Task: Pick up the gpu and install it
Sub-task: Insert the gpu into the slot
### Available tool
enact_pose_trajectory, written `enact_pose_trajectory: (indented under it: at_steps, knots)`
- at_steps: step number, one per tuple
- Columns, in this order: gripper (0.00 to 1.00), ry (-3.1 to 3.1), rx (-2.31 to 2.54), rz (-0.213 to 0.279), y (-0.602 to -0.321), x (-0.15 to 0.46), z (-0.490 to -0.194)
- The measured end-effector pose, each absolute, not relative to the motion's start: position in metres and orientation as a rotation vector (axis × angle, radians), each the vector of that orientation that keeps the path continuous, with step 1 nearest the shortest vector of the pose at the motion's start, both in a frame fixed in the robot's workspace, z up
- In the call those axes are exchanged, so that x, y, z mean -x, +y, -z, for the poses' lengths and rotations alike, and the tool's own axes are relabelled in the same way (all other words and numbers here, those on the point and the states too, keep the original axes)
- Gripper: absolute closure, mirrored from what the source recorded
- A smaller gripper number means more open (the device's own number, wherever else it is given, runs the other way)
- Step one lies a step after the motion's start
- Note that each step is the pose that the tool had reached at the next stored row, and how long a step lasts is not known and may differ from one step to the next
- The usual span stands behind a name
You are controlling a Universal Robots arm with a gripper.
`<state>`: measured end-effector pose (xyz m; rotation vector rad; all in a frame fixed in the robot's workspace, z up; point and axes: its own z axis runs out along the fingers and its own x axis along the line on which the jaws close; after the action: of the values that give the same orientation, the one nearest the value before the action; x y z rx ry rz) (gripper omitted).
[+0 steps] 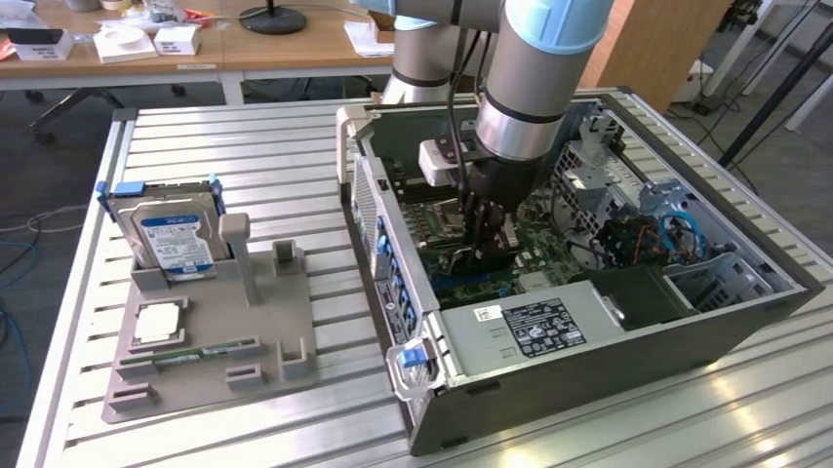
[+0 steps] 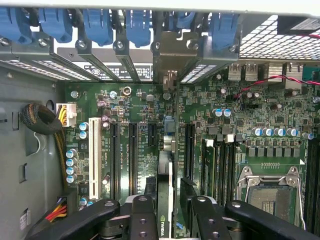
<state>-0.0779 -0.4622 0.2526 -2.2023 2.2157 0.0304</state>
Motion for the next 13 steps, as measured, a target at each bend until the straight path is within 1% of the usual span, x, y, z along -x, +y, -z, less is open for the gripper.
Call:
enact_pose_trajectory:
  at_steps: [5,13]
  knots:
    - [0.67,2.216,2.203,-0.031,-0.462,0.078,-0.259]
    - [0.67,2.216,2.203,-0.032,-0.462,0.078,-0.292]
